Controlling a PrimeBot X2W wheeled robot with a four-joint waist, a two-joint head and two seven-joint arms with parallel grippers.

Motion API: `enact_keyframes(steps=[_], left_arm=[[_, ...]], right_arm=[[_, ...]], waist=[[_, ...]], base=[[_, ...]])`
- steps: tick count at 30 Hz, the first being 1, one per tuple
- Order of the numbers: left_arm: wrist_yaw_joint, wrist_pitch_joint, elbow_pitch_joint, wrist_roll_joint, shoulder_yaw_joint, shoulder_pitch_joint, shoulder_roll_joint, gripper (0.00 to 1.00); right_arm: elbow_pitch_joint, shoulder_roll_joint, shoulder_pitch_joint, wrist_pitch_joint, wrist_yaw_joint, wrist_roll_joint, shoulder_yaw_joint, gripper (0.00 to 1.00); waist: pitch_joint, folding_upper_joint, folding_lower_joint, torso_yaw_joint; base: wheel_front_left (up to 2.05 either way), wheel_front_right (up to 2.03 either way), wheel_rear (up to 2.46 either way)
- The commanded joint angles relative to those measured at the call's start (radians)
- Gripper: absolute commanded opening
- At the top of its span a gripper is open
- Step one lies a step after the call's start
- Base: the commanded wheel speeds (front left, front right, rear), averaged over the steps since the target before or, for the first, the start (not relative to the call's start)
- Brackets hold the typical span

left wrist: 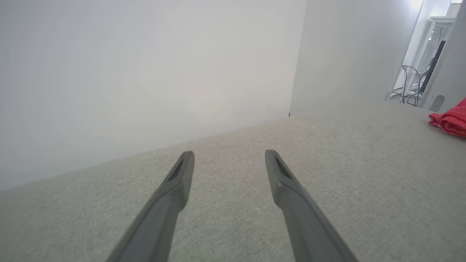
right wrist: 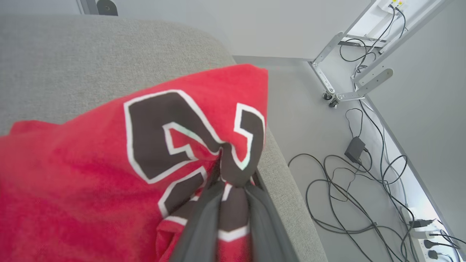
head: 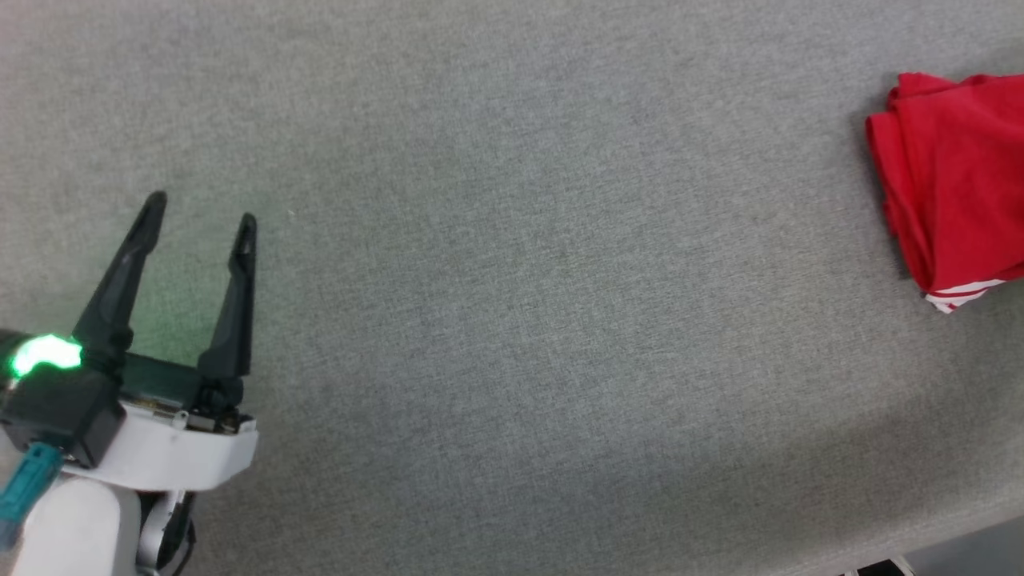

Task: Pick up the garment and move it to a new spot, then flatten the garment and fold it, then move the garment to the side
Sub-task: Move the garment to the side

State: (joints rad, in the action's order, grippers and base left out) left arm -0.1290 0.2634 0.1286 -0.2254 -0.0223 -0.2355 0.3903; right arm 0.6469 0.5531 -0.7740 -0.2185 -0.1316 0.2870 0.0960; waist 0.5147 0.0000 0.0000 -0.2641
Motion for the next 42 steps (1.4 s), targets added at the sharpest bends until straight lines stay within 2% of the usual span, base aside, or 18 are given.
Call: enact_keyframes(steps=[1, 7, 11, 12, 13, 15, 24, 32, 39, 42], left_arm=[[-0.001, 0.000, 0.020, 0.017, -0.006, -0.012, 0.010, 1.00], [-0.001, 0.000, 0.058, 0.031, -0.012, -0.015, 0.025, 1.00], [-0.001, 0.000, 0.051, 0.028, -0.011, -0.015, 0.028, 1.00], [0.000, 0.000, 0.046, 0.025, -0.009, -0.014, 0.026, 1.00], [0.005, 0.000, 0.040, 0.023, -0.006, -0.014, 0.023, 1.00], [0.008, 0.000, 0.030, 0.021, -0.004, -0.016, 0.021, 1.00], [0.024, -0.001, -0.061, 0.020, -0.021, -0.002, -0.004, 1.00], [0.049, 0.000, -0.130, 0.044, -0.034, 0.008, -0.056, 1.00], [0.056, 0.000, -0.158, 0.035, 0.003, 0.061, -0.099, 1.00], [0.048, 0.000, -0.182, -0.014, 0.038, 0.088, -0.131, 1.00]], right_arm=[[0.017, -0.003, -0.023, 0.016, 0.002, -0.023, 0.011, 0.00], [0.110, -0.015, -0.068, 0.056, 0.002, -0.154, 0.030, 0.00], [0.157, -0.039, -0.089, 0.075, 0.002, -0.192, 0.045, 0.00], [0.166, -0.043, -0.093, 0.080, 0.002, -0.195, 0.047, 0.16], [0.174, -0.048, -0.097, 0.085, 0.002, -0.200, 0.049, 0.37], [0.189, -0.055, -0.104, 0.098, 0.002, -0.209, 0.052, 1.00], [0.191, -0.041, -0.103, 0.143, 0.002, -0.238, 0.035, 1.00], [0.120, -0.066, -0.044, 0.136, 0.002, -0.192, -0.064, 1.00], [0.021, -0.142, 0.050, 0.169, 0.002, -0.123, -0.154, 1.00], [-0.018, -0.179, 0.102, 0.194, 0.002, -0.095, -0.190, 1.00]], waist=[[0.015, 0.0000, 0.0000, 0.005], [0.037, 0.0000, 0.0000, 0.016], [0.040, 0.0000, 0.0000, 0.017], [0.040, 0.0000, 0.0000, 0.017], [0.039, 0.0000, 0.0000, 0.017], [0.034, 0.0000, 0.0000, 0.016], [-0.047, 0.0000, 0.0000, 0.038], [-0.163, 0.0000, 0.0000, 0.111], [-0.256, 0.0000, 0.0000, 0.174], [-0.293, 0.0000, 0.0000, 0.194]], base=[[0.00, 0.00, 0.00], [0.00, 0.00, 0.00], [0.00, 0.00, 0.00], [0.00, 0.00, 0.00], [0.00, 0.00, 0.00], [0.00, 0.00, 0.00], [0.00, 0.00, 0.00], [0.00, 0.00, 0.00], [0.00, 0.00, 0.00], [0.00, 0.00, 0.00]])
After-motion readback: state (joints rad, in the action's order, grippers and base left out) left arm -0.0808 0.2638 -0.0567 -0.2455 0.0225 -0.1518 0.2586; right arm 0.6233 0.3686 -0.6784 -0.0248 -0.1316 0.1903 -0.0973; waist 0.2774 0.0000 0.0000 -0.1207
